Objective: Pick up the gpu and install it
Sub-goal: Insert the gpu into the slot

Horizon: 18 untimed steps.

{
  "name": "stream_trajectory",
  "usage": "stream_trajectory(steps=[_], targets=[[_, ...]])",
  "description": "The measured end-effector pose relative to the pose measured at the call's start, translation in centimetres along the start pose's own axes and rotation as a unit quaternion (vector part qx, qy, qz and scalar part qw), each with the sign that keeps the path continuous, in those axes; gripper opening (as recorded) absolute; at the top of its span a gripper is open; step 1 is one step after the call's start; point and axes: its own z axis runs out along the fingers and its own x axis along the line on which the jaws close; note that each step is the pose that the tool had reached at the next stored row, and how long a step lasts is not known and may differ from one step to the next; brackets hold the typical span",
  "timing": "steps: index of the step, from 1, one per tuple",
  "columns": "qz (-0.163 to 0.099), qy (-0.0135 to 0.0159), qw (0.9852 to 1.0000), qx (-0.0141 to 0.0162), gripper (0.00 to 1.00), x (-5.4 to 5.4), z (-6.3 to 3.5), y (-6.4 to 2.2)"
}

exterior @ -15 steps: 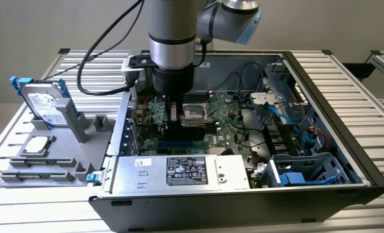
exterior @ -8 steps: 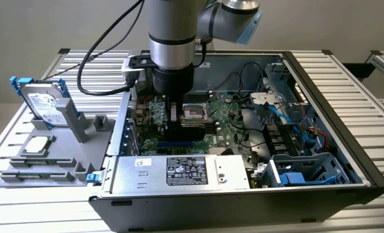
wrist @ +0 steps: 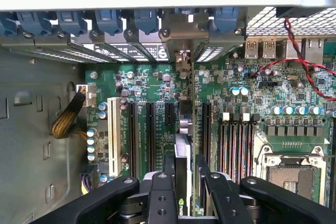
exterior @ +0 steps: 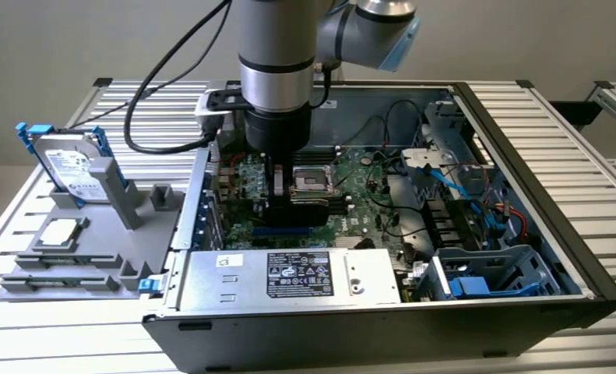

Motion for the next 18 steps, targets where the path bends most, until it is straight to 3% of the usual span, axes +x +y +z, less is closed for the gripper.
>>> stream_trajectory(steps=[18], targets=[[0.000,-0.0002,1.0000,-0.0001,0.27,-0.01,0.39,0.00]])
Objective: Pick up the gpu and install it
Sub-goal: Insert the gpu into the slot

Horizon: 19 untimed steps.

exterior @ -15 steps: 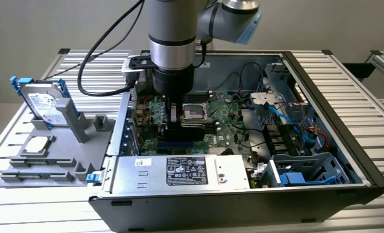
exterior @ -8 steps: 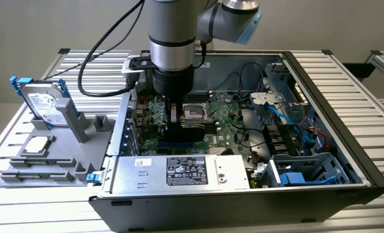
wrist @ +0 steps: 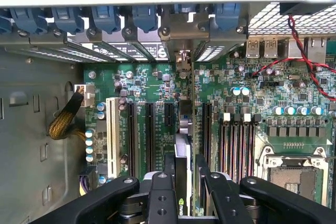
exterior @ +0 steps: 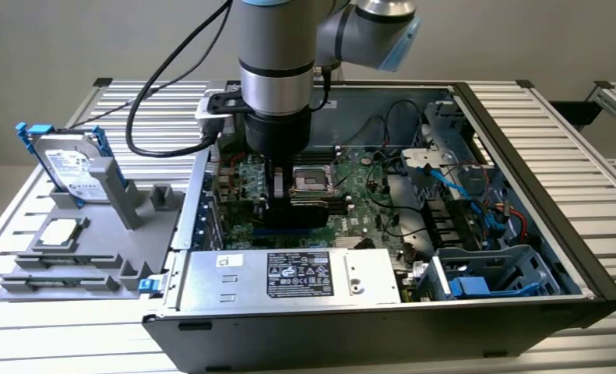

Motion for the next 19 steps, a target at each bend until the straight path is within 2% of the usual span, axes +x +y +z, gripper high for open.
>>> stream_trajectory(steps=[19], targets=[[0.000,-0.0001,1.0000,-0.0002,0.27,-0.01,0.27,0.00]])
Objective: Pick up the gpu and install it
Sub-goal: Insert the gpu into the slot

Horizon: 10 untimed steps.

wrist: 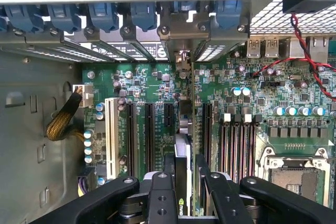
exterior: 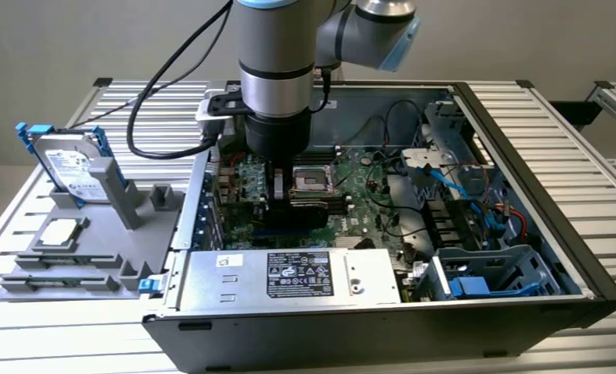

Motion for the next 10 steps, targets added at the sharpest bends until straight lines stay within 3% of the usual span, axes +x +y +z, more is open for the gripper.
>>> stream_trajectory(steps=[10], targets=[[0.000,-0.0007,1.0000,0.0000,0.27,0.00,0.02,0.00]])
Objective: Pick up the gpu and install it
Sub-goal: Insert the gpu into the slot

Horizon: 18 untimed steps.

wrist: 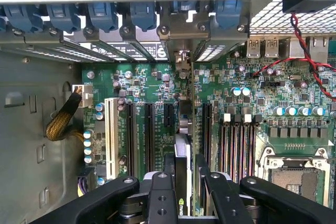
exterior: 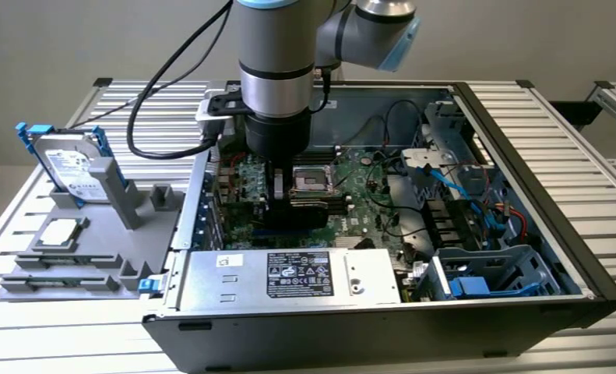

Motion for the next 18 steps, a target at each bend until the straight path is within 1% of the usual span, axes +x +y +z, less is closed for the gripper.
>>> stream_trajectory(steps=[3,4,18], targets=[[0.000,-0.0003,1.0000,0.0000,0.27,0.00,0.00,0.00],[0.000,-0.0009,1.0000,0.0003,0.27,-0.01,0.03,-0.01],[0.000,-0.0005,1.0000,-0.0003,0.27,0.00,0.00,0.00]])
